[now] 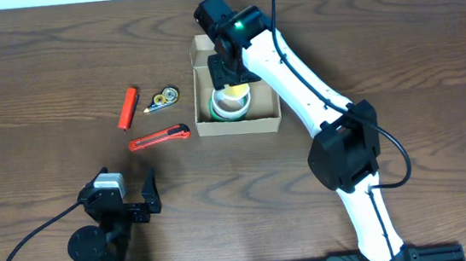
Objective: Pack container
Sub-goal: 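Carry the yellow notepad into the box and release it on the tapes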
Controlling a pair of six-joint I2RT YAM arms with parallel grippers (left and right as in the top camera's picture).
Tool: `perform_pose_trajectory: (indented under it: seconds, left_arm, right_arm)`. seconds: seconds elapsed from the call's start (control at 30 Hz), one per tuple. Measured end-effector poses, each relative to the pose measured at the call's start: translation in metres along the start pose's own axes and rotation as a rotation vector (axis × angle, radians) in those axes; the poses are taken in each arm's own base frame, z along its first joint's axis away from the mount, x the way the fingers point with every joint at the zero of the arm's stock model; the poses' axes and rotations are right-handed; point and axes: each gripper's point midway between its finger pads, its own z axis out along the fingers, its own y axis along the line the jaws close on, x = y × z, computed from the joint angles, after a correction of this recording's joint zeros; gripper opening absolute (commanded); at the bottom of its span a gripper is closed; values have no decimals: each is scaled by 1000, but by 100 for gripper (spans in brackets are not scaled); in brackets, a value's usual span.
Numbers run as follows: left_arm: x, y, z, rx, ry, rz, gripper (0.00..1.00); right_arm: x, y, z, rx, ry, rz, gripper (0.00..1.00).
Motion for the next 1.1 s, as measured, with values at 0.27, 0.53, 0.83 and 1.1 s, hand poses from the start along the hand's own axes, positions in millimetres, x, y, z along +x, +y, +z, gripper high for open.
perform_pose_trajectory:
  seconds: [0.27,0.53,0.83,1.1]
  left_arm:
    - [0,0,0,0,0,0,95]
    - [0,0,0,0,0,0,96]
    - [0,0,0,0,0,0,95]
    - [0,0,0,0,0,0,95]
  right_arm:
    - [9,13,4,32,-7,1,64]
    - [18,24,4,33,0,-12,82]
    - [23,22,4,46,20,-19,87]
    - [23,20,4,59,17,-13,99]
